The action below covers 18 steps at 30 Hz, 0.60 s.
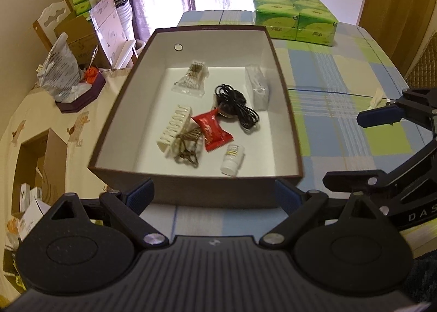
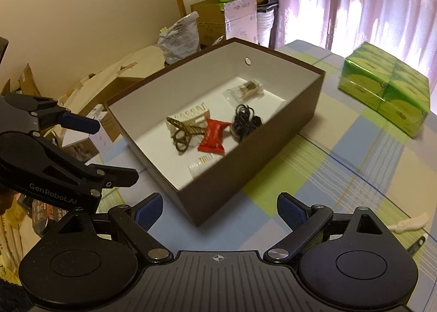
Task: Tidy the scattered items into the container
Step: 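Withdraw both tools from the box toward the toothbrush and toothpaste tube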
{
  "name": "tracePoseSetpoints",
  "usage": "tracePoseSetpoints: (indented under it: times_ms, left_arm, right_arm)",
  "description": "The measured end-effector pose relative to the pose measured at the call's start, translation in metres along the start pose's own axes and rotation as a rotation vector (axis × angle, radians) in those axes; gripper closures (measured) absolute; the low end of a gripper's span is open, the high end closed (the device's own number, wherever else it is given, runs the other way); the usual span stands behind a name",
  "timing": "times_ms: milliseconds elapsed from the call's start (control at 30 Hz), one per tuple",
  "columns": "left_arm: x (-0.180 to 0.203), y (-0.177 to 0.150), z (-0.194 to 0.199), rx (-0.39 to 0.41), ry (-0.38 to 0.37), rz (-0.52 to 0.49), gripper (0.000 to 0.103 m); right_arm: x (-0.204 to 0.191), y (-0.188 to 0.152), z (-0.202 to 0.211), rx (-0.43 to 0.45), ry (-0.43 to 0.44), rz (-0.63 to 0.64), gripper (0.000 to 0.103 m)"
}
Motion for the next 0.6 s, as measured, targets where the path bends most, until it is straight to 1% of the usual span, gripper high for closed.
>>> tracePoseSetpoints:
  times_ms: [167,400,600]
  left_arm:
    - [0.025,-0.004,0.002,-0.007,0.002,0.004,0.011]
    - [0.063,0.000,-0.001,-0.012,-0.014,-0.030,0.011]
    - [0.099,0.006,-0.015,-0.018,-0.069,-0.065,0.011]
  right_arm:
    - [0.021,-0.014,0.013,0.003,-0.007,-0.028,0.008]
    - [0.049,-0.038,0.032,-0.003,-0.042,-0.076,0.008]
    - [0.081,-0.062,0.049,-0.013,-0.104,-0.157,0.008]
Point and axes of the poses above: each gripper's, at about its wrist camera, not at the fingertips, and z roughly against the way its jaws point, x to its right, y to its top, the point moved 1 cm from there along -z, roughly the way its jaws point, and after that the axes turned 1 degree about z, right-handed, at the moved point
